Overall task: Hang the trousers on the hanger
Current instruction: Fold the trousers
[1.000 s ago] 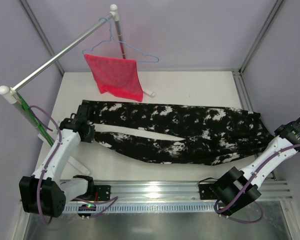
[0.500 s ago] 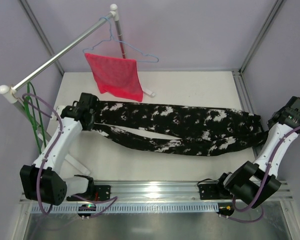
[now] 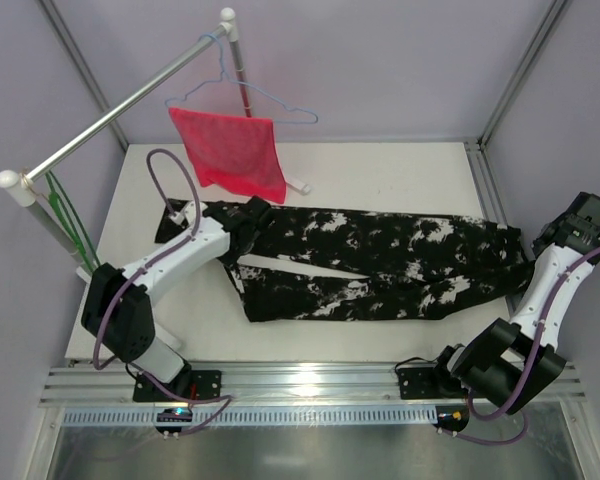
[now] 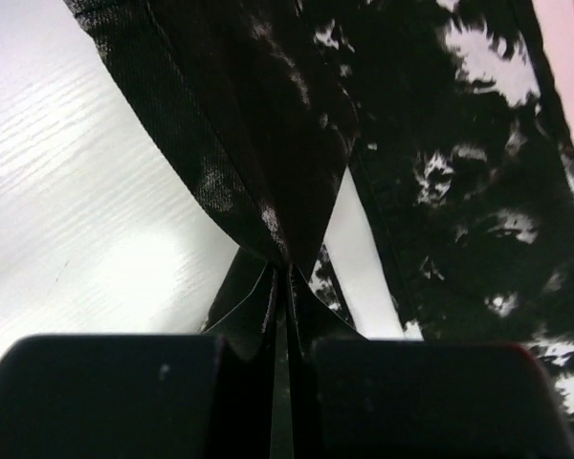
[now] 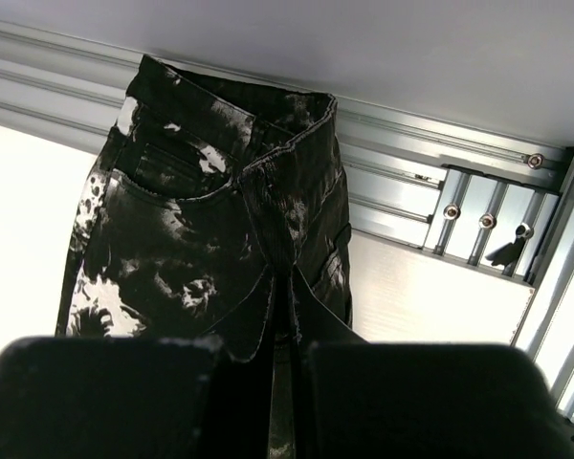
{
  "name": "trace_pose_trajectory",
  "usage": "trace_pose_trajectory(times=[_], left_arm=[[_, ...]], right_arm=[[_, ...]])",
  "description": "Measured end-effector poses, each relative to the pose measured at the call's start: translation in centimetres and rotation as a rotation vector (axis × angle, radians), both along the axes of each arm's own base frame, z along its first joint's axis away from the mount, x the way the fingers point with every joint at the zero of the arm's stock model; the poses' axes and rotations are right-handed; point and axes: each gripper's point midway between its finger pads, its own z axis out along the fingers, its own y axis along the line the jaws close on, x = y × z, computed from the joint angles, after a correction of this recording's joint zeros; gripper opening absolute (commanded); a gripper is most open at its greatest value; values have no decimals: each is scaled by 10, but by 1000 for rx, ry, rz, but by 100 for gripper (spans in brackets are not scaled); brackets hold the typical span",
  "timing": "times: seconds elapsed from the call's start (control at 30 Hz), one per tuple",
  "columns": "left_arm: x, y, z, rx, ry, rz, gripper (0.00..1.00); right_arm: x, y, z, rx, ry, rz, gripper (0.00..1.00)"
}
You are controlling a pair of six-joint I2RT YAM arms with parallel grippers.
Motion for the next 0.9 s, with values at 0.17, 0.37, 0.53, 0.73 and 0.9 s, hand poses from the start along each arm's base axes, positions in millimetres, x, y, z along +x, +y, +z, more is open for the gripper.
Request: trace_pose_trajectory(times=[0.17, 0.37, 0.53, 0.73, 0.9], left_arm=[[11, -14, 0, 31, 21, -22, 0], [35, -1, 17, 52, 0, 39, 0], [54, 43, 23, 47, 1, 176, 0], [62, 73, 13, 62, 55, 265, 0], [78, 75, 8, 57, 77, 290, 0]], right_arm=[[2, 1, 2, -8, -4, 15, 4], [-2, -2, 2, -21, 24, -2, 4], [-5, -10, -1, -15, 69, -42, 4], [0, -17, 7, -25, 64, -66, 4], [6, -22, 9, -28, 55, -69, 4]])
